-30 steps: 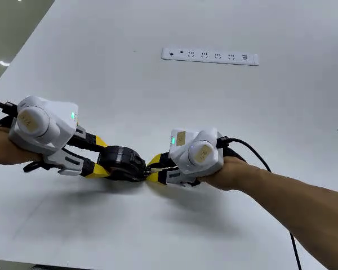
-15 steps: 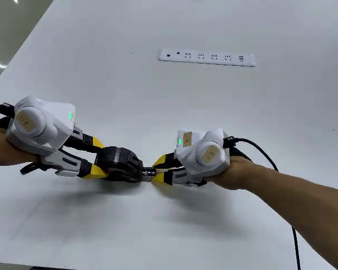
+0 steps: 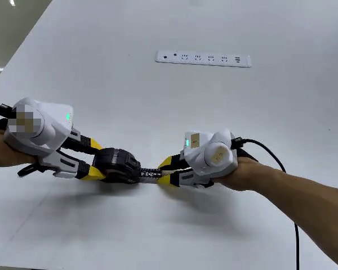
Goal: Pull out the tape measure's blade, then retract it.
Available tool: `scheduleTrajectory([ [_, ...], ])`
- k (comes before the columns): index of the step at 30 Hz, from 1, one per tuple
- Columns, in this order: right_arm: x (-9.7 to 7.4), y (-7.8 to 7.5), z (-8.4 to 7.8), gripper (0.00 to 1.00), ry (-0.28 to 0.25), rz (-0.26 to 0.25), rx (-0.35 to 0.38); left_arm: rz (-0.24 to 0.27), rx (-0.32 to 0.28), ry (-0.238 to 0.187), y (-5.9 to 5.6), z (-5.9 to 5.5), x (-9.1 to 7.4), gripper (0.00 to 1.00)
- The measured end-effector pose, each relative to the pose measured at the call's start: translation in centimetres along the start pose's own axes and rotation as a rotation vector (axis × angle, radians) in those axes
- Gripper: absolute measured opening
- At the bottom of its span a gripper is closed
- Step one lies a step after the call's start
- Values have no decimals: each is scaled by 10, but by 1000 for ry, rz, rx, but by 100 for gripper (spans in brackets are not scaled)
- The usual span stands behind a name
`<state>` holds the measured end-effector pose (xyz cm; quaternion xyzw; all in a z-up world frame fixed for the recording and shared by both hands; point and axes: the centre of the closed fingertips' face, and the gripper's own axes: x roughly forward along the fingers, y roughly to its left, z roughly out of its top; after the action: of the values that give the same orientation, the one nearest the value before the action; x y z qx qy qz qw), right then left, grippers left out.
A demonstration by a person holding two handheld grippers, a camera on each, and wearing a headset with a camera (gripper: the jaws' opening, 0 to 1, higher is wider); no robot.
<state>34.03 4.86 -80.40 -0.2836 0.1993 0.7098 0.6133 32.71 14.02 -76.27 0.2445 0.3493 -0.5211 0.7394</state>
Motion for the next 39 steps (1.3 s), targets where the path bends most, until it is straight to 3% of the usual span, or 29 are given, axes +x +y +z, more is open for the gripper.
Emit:
scheduleTrajectory([
  [39,-24,0,-19,8,7,-5,4,-5,-13,1,1,1,0,23],
])
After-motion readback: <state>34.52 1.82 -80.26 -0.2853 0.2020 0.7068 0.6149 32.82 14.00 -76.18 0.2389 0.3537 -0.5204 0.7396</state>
